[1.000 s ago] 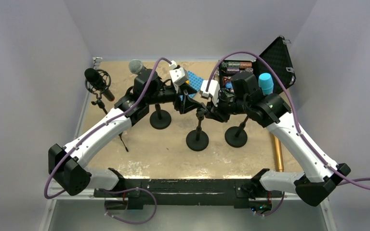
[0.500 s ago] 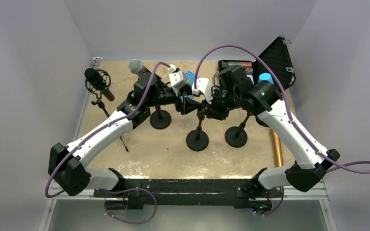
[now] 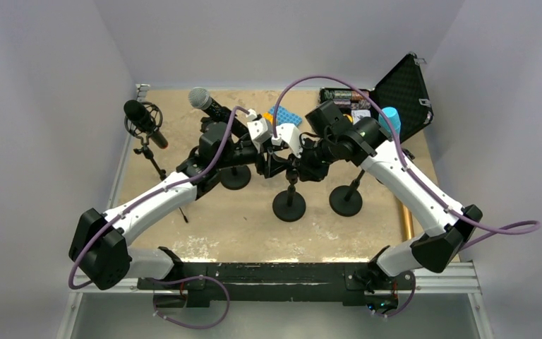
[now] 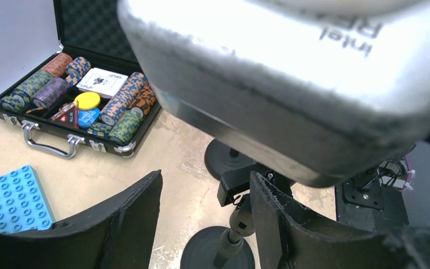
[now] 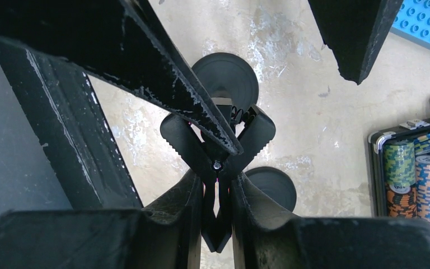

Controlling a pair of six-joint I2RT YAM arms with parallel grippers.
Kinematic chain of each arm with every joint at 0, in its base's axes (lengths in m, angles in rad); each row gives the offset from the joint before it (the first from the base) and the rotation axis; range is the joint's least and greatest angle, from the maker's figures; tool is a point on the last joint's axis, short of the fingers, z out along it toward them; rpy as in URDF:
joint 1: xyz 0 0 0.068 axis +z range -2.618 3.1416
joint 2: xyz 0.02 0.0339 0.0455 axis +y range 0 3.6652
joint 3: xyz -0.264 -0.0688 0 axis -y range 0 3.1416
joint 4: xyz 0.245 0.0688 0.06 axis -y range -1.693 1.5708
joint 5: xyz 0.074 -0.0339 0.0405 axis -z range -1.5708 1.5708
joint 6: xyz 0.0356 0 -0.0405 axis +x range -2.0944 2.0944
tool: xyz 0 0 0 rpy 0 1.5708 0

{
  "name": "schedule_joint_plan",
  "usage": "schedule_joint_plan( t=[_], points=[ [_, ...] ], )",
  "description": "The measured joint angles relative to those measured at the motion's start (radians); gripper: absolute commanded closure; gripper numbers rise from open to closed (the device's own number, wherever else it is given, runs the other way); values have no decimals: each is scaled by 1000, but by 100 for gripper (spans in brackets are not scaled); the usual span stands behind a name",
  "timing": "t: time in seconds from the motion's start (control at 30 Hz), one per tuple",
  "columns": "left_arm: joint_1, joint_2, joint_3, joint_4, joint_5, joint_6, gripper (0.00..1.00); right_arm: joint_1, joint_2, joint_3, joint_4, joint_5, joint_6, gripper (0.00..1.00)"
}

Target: Remove the microphone from the stand

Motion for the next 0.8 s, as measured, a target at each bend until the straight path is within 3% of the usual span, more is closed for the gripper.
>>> schedule_joint_plan(
  t=[0.4,0.57,0.8],
  points=[
    [-6,56,-39,-26,-2,8,39,-5,-31,-181,82,5,24,100],
    [-8,58,-38,-31,-23,26,36,-7,-32,-180,67,4,34,100],
    [-5,32,-43,-188,-43,35,31,-11,-35,-180,58,39,50,100]
  ],
)
